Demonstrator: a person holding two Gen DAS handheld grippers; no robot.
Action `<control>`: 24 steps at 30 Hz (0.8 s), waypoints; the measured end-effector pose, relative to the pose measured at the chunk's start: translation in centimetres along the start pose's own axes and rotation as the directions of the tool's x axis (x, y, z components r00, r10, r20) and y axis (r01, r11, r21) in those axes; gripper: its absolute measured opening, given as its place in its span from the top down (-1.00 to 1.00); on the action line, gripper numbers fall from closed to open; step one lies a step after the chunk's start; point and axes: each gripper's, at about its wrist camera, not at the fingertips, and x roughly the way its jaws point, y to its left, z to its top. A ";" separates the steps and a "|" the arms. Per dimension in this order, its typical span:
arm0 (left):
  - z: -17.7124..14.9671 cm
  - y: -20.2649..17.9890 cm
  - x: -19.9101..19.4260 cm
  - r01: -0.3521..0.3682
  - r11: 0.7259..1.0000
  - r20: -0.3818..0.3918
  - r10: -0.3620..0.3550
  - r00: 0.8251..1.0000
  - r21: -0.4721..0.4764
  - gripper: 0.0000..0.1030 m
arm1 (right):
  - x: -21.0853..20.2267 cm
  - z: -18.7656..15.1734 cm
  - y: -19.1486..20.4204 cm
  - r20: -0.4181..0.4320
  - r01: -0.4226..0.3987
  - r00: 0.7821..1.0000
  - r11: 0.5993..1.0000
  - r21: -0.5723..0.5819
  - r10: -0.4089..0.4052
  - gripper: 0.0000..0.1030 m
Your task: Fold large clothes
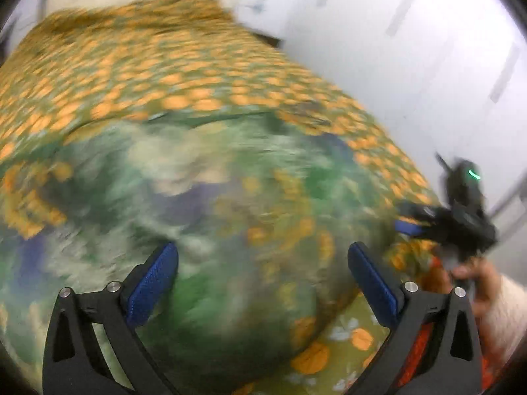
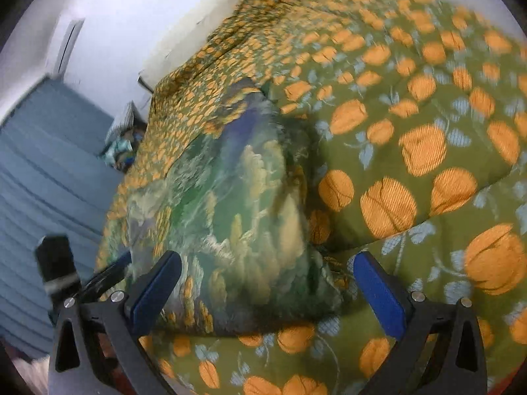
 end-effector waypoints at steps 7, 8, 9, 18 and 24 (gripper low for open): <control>-0.5 0.1 6.6 -0.067 0.997 -0.166 0.071 0.984 0.028 -0.99 | 6.2 -0.1 -2.4 -0.146 -0.038 0.988 0.999 0.039 0.043 -1.00; -0.2 -0.2 5.7 -0.060 0.998 -0.165 0.063 0.984 0.024 -0.99 | 6.3 0.1 -2.3 -0.132 -0.069 0.988 0.997 0.040 0.073 -1.00; 0.0 0.2 4.8 -0.056 0.998 -0.161 0.056 0.985 0.009 -0.98 | 6.4 0.3 -2.3 -0.127 -0.100 0.986 0.993 0.055 0.107 -1.00; -0.1 2.8 6.0 -0.072 0.996 -0.202 0.060 0.977 -0.052 -0.99 | 3.8 1.5 5.1 -0.045 -0.113 0.993 0.981 -0.155 0.108 0.20; 3.1 8.8 -4.2 0.070 0.954 -0.011 -0.077 0.997 -0.291 -0.95 | 2.1 -0.6 20.5 0.008 -0.050 0.998 0.826 -0.561 0.066 0.20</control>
